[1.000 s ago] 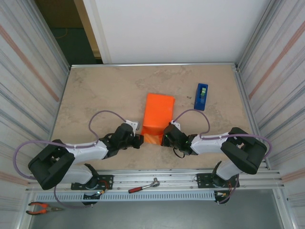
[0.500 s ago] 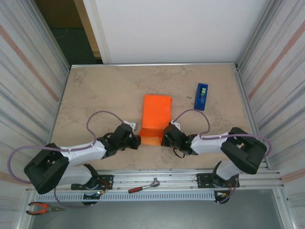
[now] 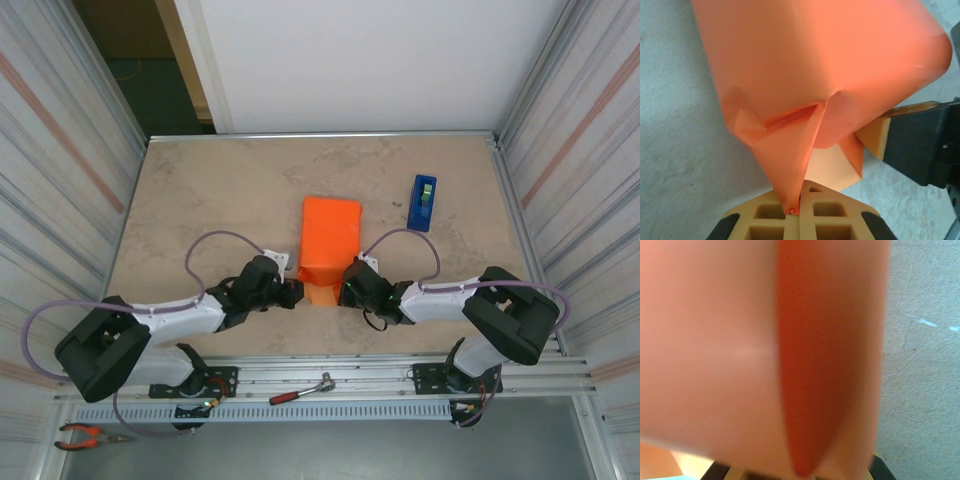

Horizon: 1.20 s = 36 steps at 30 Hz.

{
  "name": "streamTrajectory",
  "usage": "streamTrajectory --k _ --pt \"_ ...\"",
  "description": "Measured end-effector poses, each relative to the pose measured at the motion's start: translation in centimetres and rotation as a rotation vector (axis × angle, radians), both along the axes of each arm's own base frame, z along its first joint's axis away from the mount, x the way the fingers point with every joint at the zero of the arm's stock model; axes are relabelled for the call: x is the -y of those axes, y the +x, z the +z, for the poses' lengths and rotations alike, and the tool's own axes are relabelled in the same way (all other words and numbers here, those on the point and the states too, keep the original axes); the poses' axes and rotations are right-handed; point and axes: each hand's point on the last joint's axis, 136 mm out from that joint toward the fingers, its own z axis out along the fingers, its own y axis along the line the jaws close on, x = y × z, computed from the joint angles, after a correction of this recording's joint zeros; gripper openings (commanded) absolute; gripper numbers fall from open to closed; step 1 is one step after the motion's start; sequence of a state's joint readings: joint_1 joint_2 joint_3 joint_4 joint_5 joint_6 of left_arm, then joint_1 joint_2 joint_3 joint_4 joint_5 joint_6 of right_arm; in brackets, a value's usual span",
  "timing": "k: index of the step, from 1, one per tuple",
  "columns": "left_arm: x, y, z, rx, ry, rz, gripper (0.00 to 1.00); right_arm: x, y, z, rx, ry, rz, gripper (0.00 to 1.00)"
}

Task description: Wrap the gift box in paper

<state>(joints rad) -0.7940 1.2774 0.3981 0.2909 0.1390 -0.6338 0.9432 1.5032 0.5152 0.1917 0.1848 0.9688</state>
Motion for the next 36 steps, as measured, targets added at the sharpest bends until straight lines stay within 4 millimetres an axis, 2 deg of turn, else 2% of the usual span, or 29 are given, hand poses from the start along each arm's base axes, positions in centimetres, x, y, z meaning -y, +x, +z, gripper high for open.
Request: streamTrajectory --k 1,2,6,14,28,36 --pt "0.2 0.1 0.1 0.004 -0.010 -0.001 0.21 -0.1 0.0 0.0 0.001 0.001 0.000 0.00" --pt "0.4 0.2 0.2 0.008 -0.020 -0.005 0.29 -0.1 0.1 0.0 0.001 0.001 0.000 0.00" --pt "1.3 0.5 0.0 0.004 -0.053 -0.016 0.36 -0.2 0.1 0.0 0.003 0.002 0.001 0.00" --pt "2.3 0.8 -1.3 0.005 -0.065 -0.044 0.37 -0.2 0.1 0.0 0.003 0.002 0.001 0.00" --pt "3.7 1.8 -1.6 0.077 -0.065 -0.092 0.35 -0.3 0.1 0.0 0.004 0.001 0.003 0.00" --pt "4.4 1.7 -3.0 0.078 -0.040 -0.118 0.33 -0.3 0.1 0.0 0.003 -0.004 0.002 0.00"
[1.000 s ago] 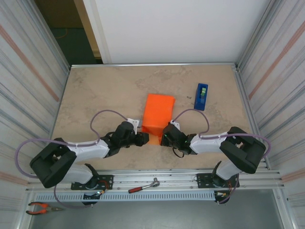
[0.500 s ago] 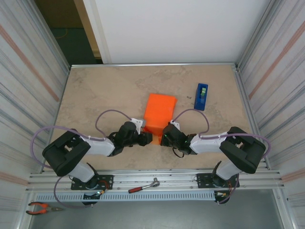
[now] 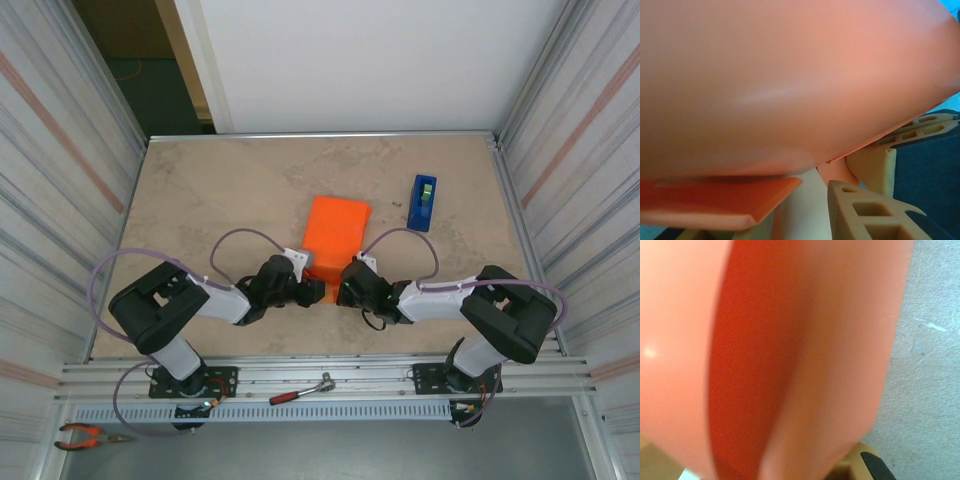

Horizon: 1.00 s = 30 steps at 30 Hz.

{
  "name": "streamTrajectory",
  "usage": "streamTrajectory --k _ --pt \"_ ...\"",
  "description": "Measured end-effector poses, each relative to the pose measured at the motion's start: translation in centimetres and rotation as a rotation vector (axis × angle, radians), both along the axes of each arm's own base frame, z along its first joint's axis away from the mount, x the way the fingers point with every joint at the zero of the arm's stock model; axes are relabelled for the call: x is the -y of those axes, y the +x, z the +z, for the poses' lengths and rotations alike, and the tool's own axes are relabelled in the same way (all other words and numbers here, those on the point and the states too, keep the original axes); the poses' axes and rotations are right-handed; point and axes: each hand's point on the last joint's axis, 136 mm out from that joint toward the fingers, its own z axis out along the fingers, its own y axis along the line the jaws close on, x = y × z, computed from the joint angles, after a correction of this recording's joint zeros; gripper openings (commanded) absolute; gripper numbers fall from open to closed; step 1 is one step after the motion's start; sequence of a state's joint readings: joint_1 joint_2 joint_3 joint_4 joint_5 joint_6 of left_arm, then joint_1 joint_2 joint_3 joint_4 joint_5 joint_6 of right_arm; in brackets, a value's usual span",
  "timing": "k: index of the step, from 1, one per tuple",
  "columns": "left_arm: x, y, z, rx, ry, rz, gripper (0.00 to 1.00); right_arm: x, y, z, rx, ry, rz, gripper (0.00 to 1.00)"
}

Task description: Wrap the gift box in paper

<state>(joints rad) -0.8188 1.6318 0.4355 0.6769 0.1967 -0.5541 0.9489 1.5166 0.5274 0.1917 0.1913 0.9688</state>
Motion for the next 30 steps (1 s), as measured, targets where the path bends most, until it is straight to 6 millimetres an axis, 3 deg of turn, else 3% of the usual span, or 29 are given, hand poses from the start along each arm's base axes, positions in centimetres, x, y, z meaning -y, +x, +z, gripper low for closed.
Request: streamTrajectory --k 12,16,19,21,24,27,30 --pt "0.5 -0.8 0.6 0.025 -0.002 -0.015 0.37 0.0 0.0 0.0 -0.004 -0.006 0.000 0.00" --pt "0.1 -1.2 4.4 0.075 -0.036 -0.013 0.45 0.0 0.0 0.0 -0.005 -0.007 0.000 0.00" --pt "-1.2 -0.7 8.7 0.145 -0.092 0.030 0.47 0.0 0.0 0.0 -0.005 -0.008 0.001 0.00" --pt "-2.9 0.2 11.1 0.183 -0.124 0.083 0.41 0.0 0.0 0.0 -0.005 -0.008 0.001 0.00" --pt "-5.8 1.3 12.2 0.198 -0.131 0.168 0.22 0.0 0.0 0.0 -0.006 -0.009 0.000 0.00" --pt "-7.9 1.4 10.7 0.166 -0.092 0.213 0.09 0.0 0.0 0.0 -0.006 -0.009 0.000 0.00" --pt "-8.5 0.6 7.9 0.103 -0.037 0.209 0.01 0.0 0.0 0.0 -0.006 -0.009 0.000 0.00"
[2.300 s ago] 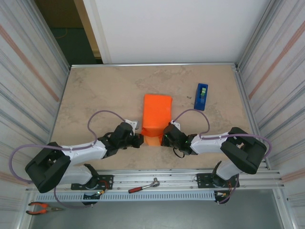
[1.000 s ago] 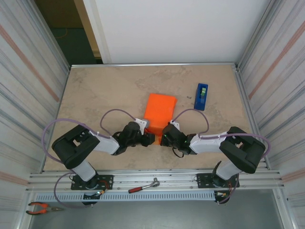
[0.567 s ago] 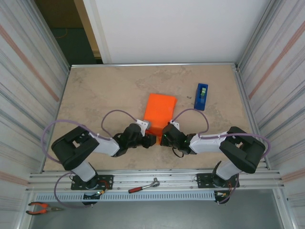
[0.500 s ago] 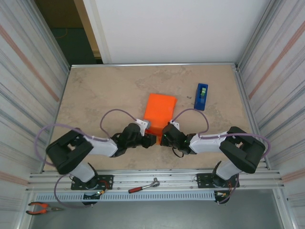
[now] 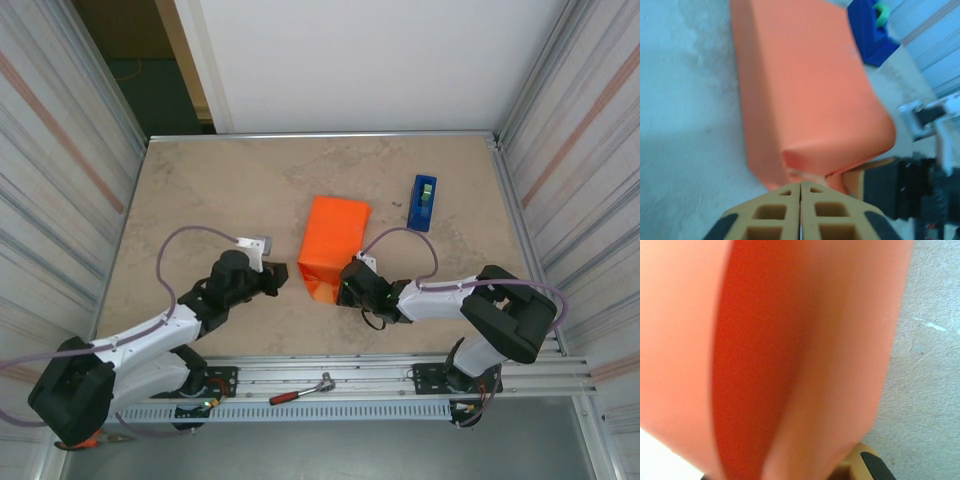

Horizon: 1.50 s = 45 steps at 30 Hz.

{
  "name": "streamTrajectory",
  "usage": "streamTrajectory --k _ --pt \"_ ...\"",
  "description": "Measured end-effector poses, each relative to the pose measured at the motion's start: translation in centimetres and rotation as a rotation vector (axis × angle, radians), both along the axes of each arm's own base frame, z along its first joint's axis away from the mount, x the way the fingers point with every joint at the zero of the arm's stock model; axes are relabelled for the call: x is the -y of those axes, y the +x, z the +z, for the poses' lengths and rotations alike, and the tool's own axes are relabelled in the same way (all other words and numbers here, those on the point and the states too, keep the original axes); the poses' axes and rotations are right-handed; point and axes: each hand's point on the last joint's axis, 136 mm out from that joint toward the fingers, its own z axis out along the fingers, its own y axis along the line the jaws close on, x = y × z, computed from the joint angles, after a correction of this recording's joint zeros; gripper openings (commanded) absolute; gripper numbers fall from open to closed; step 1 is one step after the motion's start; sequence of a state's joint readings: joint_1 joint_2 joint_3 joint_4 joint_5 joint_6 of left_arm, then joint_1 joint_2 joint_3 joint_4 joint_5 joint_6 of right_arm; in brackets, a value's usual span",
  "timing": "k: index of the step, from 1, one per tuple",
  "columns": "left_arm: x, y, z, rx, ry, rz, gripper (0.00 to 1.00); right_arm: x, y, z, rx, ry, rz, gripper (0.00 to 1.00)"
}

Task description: Wrap the gift box in paper

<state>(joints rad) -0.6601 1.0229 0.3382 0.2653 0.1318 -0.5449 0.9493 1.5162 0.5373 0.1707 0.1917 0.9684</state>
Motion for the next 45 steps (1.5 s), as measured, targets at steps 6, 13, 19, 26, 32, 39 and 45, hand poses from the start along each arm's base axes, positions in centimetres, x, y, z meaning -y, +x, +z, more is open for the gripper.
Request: streamTrajectory --k 6,13,19,26,32,39,45 --pt "-0.1 -0.9 -5.6 -0.136 0.089 -0.022 0.00 0.0 0.0 0.0 0.000 0.000 0.000 0.00" --pt "0.5 -0.2 -8.1 -0.180 0.129 -0.035 0.00 0.0 0.0 0.0 -0.001 -0.002 0.000 0.00" --pt "2.2 1.6 -7.5 -0.147 0.110 -0.050 0.00 0.0 0.0 0.0 -0.002 -0.003 0.000 0.00" --pt "4.2 2.1 -7.3 -0.133 0.103 -0.084 0.00 0.0 0.0 0.0 -0.002 -0.003 0.000 0.00" --pt "5.5 1.5 -8.0 -0.140 0.123 -0.118 0.00 0.0 0.0 0.0 -0.002 -0.003 0.000 0.00" --pt "6.4 1.1 -8.8 -0.141 0.154 -0.130 0.00 0.0 0.0 0.0 -0.002 -0.003 0.000 0.00" --pt "7.3 1.0 -8.9 -0.117 0.181 -0.145 0.00 -0.1 0.0 0.0 -0.001 -0.002 0.001 0.00"
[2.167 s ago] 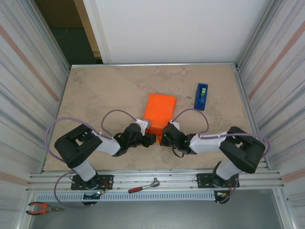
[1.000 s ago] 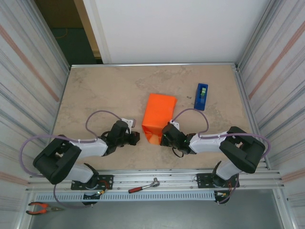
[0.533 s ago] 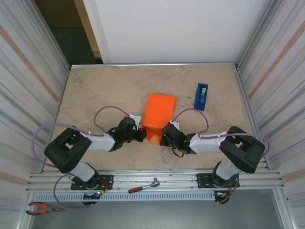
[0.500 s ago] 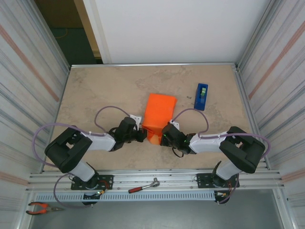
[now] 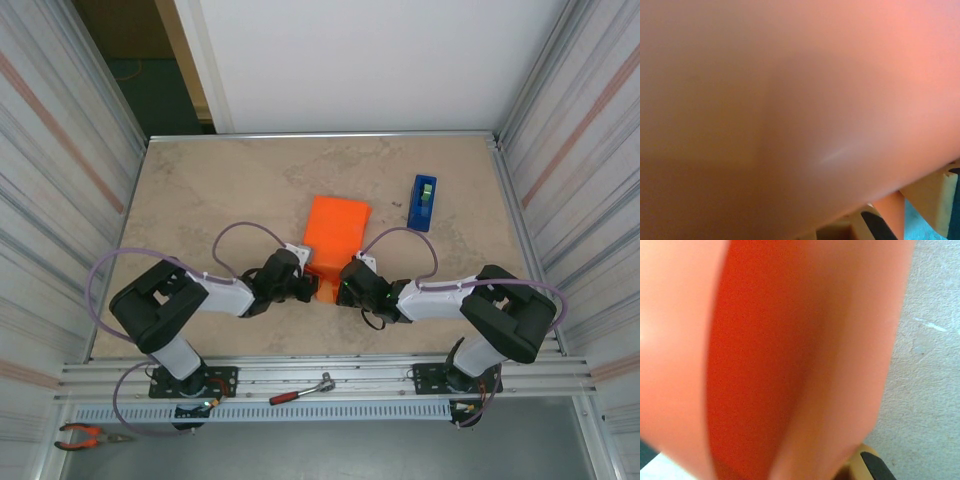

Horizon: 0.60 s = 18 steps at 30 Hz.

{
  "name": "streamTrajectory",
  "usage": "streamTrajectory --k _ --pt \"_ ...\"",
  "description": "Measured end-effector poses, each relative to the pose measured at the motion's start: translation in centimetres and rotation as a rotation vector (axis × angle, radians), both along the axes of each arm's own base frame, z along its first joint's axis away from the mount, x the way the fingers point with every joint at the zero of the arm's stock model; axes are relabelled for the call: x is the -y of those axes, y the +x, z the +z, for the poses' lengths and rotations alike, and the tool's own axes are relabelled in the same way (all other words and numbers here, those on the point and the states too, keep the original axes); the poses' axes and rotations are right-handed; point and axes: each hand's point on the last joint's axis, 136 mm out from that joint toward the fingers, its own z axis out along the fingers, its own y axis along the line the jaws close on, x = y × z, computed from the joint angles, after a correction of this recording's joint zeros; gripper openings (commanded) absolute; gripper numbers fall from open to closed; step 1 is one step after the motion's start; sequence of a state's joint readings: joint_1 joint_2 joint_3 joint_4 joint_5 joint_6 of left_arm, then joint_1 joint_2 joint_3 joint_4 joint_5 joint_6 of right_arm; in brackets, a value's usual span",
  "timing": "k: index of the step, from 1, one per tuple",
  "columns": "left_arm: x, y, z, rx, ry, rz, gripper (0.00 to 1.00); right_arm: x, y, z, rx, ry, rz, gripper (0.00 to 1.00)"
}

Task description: Wrap the gift box in paper

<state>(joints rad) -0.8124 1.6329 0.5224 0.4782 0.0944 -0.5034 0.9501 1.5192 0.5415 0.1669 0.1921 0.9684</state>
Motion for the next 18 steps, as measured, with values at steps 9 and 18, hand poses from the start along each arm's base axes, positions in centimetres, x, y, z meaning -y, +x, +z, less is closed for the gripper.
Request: streamTrajectory --k 9,18 --pt "0.2 -0.6 0.0 0.031 0.022 -0.010 0.00 0.0 0.0 0.0 -0.004 -0.004 0.000 0.00" --pt "-0.1 -2.6 -0.1 0.043 0.026 -0.037 0.00 -0.1 0.0 0.0 -0.007 -0.009 0.002 0.00"
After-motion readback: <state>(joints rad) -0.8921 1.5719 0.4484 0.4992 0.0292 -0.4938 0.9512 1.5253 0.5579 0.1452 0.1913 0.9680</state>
